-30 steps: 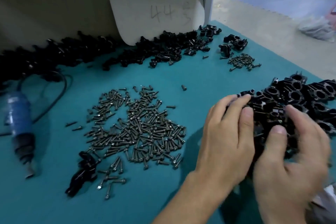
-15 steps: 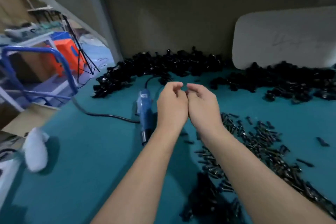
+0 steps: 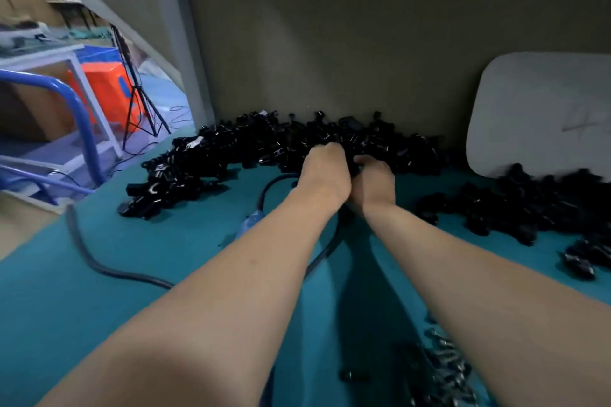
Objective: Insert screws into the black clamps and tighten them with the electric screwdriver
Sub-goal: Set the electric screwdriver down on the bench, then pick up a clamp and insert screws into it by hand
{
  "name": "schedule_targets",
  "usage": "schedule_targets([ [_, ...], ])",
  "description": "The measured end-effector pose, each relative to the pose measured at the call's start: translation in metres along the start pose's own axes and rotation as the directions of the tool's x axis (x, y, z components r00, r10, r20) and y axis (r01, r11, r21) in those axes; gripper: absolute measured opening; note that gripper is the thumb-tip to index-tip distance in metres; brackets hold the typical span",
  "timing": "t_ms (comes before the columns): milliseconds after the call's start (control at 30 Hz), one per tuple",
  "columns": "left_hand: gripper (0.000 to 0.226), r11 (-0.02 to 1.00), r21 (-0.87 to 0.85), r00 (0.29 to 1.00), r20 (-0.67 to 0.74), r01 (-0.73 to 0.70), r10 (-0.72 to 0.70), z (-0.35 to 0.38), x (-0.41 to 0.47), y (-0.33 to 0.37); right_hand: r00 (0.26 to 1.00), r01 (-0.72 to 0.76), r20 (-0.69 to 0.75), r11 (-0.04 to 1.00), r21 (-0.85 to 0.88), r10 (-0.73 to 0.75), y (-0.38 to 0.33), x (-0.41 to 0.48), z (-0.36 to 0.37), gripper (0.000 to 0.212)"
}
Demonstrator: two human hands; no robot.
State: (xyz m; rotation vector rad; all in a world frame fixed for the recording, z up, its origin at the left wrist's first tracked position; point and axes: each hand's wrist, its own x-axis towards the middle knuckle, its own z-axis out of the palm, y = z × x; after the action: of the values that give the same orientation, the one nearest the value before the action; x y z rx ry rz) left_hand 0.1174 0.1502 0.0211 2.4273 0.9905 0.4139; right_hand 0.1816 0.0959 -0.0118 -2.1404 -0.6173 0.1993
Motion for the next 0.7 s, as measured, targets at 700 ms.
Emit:
schedule_targets([
  [700,0.033,0.945,-0.317,0.997,0.041,0.079,-0.070,0.027,0.028,-0.003,0.994,0.085,-0.068,0.996,0.024,-0.084,0.025,0.017,0.010,0.021],
])
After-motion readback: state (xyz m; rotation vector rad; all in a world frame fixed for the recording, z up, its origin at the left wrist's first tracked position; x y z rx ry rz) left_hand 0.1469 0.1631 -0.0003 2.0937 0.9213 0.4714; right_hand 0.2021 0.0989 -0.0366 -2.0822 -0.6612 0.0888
